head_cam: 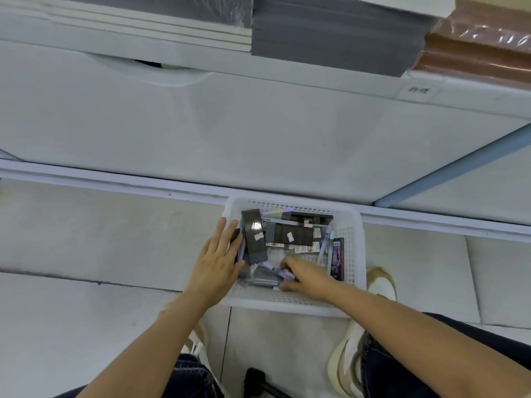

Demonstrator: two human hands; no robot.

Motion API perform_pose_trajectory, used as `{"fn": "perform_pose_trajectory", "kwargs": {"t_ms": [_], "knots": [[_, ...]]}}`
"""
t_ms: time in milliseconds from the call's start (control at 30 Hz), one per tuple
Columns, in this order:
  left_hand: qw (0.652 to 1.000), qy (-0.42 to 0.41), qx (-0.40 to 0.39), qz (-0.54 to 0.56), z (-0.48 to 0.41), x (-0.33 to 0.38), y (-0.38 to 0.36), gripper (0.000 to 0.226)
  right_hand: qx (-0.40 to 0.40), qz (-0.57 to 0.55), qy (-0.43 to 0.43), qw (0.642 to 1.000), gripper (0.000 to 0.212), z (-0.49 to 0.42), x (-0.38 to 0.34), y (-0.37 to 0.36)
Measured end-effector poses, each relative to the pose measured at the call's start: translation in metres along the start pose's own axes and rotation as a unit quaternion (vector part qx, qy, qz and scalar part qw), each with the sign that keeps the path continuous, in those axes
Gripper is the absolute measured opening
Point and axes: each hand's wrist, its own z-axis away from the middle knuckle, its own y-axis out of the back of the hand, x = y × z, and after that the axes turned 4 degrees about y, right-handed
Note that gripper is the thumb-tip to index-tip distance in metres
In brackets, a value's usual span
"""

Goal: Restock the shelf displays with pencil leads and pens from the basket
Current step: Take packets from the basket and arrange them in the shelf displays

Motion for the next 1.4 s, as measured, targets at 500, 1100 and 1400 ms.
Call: {"fn": "perform_pose_trajectory", "kwargs": {"t_ms": [500,1100,1400], "knots": [[0.931,-0.02,-0.07,0.357,-0.016,0.066,0.015,0.047,0.036,-0.227,0.043,0.972,0.029,0.013,-0.012,0.085],[0.711,0.093,-0.069,0.694,-0.014,0.068,0.106,0.028,0.172,-0.539,0.081,0.821,0.023,0.023,-0.062,0.13],[0.654,0.045,0.026,0.755,0.009,0.076,0.192,0.027,0.243,-0.509,0.138,0.815,0.047,0.073,-0.141,0.221]]}}
